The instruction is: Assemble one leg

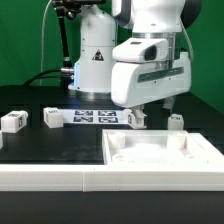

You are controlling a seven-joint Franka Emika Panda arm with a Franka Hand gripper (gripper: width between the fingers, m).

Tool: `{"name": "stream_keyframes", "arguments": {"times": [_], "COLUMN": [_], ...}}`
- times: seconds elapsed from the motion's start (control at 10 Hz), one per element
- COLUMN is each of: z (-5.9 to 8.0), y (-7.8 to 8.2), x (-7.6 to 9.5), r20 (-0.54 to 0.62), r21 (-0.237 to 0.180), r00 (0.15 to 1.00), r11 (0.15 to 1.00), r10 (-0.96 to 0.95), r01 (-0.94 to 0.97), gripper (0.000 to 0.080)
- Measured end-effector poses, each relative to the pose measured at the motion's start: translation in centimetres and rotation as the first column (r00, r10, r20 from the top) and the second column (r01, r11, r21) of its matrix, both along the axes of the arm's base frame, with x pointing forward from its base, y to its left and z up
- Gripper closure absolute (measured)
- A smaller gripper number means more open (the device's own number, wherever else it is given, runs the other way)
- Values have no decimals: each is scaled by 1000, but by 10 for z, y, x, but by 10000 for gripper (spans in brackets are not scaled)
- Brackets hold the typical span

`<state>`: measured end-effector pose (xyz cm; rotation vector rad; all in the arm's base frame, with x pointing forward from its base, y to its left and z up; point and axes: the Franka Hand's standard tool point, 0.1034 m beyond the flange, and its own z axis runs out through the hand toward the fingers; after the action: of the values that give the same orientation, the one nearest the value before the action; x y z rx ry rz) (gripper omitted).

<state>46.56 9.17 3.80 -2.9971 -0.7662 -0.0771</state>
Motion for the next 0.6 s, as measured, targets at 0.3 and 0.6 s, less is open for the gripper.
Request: {"name": "stream_keyframes", "arguments": {"times": [0.3, 0.6], "z": [-4, -4], "y": [13, 16], "x": [-5, -6], "r20": [-24, -43], "r21": [27, 37], "r00": [954, 888], "r11": [954, 887], "r10": [-299, -458], "r01": [299, 460], "gripper": [151, 151]}}
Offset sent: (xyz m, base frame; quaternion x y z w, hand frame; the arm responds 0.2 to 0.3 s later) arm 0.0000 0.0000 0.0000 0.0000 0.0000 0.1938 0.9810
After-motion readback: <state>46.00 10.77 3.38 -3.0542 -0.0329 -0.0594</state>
